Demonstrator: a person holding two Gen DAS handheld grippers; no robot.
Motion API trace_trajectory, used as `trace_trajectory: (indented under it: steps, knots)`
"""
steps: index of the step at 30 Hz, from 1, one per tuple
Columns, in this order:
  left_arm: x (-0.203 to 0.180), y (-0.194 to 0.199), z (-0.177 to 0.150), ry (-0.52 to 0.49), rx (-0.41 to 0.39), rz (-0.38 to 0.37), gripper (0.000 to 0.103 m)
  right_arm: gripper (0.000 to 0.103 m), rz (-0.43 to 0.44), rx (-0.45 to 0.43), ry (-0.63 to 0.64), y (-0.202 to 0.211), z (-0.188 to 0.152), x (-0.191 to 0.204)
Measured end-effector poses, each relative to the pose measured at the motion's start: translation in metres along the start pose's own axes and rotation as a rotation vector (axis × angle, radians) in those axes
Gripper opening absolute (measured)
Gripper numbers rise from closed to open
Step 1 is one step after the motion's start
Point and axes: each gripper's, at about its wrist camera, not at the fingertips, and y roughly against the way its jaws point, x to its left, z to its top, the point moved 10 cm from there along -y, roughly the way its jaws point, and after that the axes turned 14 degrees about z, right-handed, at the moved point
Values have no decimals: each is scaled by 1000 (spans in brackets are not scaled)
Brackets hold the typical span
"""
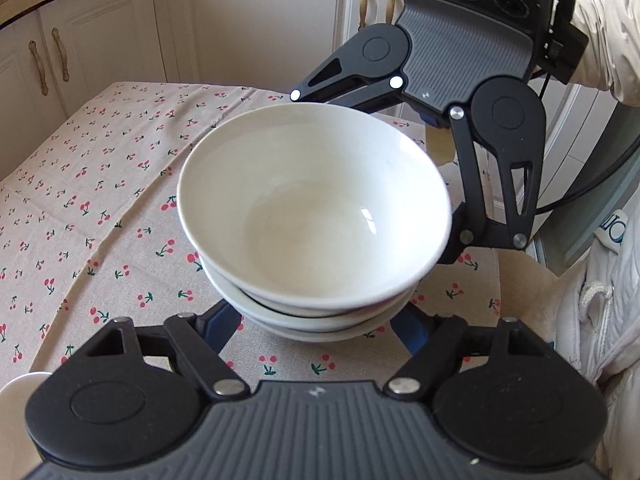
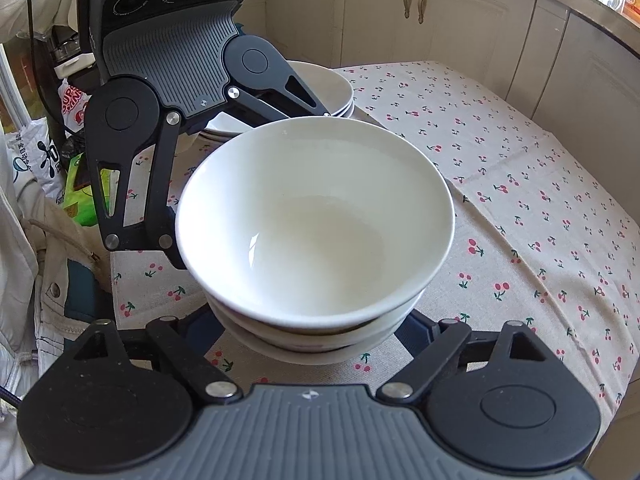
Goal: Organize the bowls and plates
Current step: 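Lift the bowl stack with both grippers and lower it onto the plate stack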
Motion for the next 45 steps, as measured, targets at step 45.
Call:
trace_trajectory:
  steps: [45]
  knots:
    - [97, 113, -95, 154, 32, 283, 79, 92, 27, 54, 282, -87, 171, 31]
